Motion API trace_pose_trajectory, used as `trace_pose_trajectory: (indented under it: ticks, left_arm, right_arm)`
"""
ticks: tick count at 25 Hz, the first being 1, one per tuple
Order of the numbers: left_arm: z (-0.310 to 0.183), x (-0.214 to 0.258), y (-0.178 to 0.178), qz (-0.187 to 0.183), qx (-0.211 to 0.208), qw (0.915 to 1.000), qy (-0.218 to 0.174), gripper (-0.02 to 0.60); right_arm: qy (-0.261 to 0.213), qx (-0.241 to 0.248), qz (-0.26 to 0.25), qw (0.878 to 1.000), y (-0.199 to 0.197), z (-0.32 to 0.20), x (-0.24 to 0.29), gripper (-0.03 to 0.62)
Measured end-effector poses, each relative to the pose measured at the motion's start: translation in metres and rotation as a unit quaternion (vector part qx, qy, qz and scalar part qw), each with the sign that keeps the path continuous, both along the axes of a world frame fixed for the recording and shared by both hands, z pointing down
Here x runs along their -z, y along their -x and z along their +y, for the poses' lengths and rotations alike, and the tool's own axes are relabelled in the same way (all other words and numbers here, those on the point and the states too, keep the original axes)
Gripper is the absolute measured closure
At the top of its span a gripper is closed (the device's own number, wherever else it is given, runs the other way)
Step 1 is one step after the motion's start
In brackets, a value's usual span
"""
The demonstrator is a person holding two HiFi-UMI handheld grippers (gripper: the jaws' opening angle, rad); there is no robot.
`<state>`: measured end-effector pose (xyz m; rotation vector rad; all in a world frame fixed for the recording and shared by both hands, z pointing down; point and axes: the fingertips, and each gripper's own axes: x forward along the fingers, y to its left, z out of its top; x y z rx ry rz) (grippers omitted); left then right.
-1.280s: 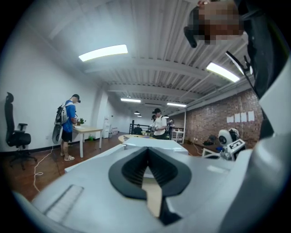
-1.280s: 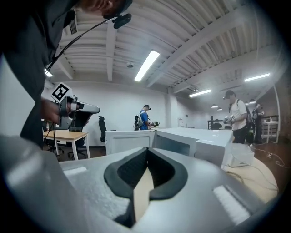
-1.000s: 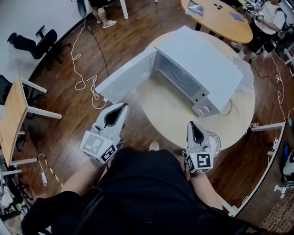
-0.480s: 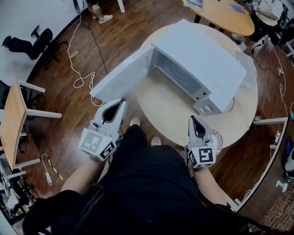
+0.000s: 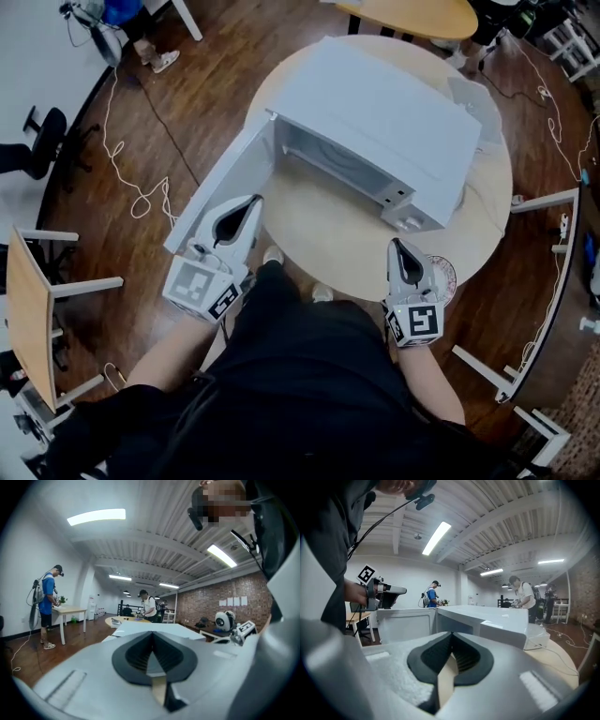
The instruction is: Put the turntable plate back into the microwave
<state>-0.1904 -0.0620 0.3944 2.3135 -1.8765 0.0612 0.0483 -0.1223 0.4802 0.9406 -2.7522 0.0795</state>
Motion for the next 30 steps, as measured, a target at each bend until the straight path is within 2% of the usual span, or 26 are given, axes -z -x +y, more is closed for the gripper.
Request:
trace_pose_trajectory:
  ticks: [2, 7, 12, 18, 23, 30]
  left_arm:
    - [-0.016, 0.008, 0.002, 0.0, -0.024, 0.9997, -0.002, 0.578]
    - [-0.044, 0.015, 0.009, 0.0, -0.08, 0.9968, -0.002, 0.578]
    - [-0.054, 0.012, 0.002, -0.03, -0.156, 0.9872, -0.011, 0.578]
    - [-0.063, 0.006, 0.003, -0.003, -0.215, 0.9767, -0.009, 0.578]
    - [-0.065, -0.002, -0.005, 0.016, -0.269, 0.9631, -0.004, 0.578]
    - [-0.075, -0.009, -0.015, 0.079, -0.308, 0.9478, 0.022, 0.578]
  right_arm:
    - [0.004, -0.019, -0.006, 1.0, 0.005, -0.002, 0.001, 0.592]
    - [0.009, -0.029, -0.018, 0.999, 0.033, 0.003, -0.002, 0.592]
    - [0.007, -0.071, -0.019, 0.997, 0.047, -0.004, 0.0, 0.592]
    - [0.005, -0.12, -0.006, 0.993, 0.057, 0.001, 0.002, 0.592]
    - [0.003, -0.154, 0.01, 0.988, 0.059, 0.013, 0.004, 0.592]
    - [0.012, -0.22, 0.022, 0.975, 0.043, 0.031, 0.004, 0.592]
